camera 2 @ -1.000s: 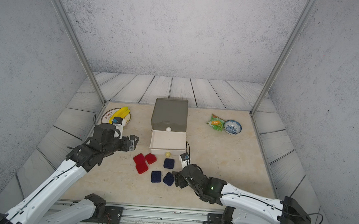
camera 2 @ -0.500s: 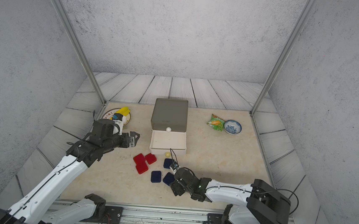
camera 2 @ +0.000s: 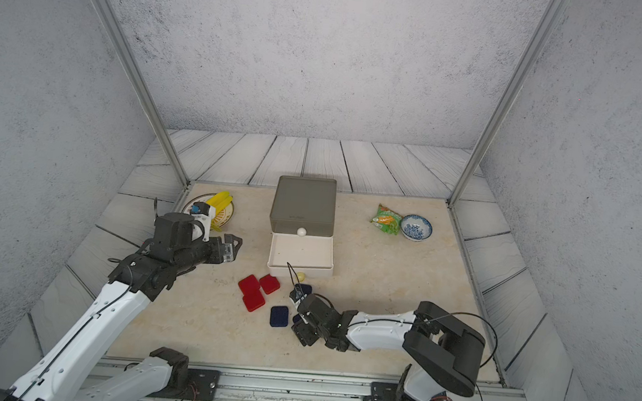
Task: Place the brooch boxes into the drawer by color
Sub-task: Pick up the brooch box from the center of the board.
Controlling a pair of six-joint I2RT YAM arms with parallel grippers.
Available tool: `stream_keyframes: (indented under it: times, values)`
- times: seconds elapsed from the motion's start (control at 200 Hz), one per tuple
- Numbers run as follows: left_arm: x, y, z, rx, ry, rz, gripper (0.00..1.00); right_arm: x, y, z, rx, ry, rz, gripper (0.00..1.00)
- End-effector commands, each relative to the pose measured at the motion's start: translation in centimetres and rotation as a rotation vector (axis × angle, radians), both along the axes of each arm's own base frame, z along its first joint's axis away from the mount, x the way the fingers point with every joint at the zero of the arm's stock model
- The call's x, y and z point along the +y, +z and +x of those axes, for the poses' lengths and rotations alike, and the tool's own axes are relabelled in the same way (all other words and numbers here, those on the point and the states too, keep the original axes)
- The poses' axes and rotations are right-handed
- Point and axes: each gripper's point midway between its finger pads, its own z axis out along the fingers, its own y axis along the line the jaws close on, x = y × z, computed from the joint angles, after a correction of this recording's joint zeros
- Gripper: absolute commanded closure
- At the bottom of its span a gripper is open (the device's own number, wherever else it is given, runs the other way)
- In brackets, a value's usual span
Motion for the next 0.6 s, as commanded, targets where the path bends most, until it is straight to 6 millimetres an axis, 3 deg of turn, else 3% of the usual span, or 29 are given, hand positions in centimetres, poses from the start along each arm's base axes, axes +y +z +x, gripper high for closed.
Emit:
stream_keyframes:
  times: [0.0, 0.25, 0.596]
  values:
    - [0.2, 0.2, -0.1, -0.005, -0.006, 0.005, 0.07, 0.0, 0.8, -0.1, 0.006, -0.023, 0.023, 0.31]
    - [0.3, 0.3, -0.2, -0.007, -0.003, 0.002, 0.07, -1.1, 1.4, 0.1, 0.001, -0.071, 0.007, 0.49]
    - [1.0, 2.6, -0.1, -0.043, 0.029, 0.007, 0.04, 0.2, 13.6, 1.6, -0.19, -0.025, 0.172, 0.6]
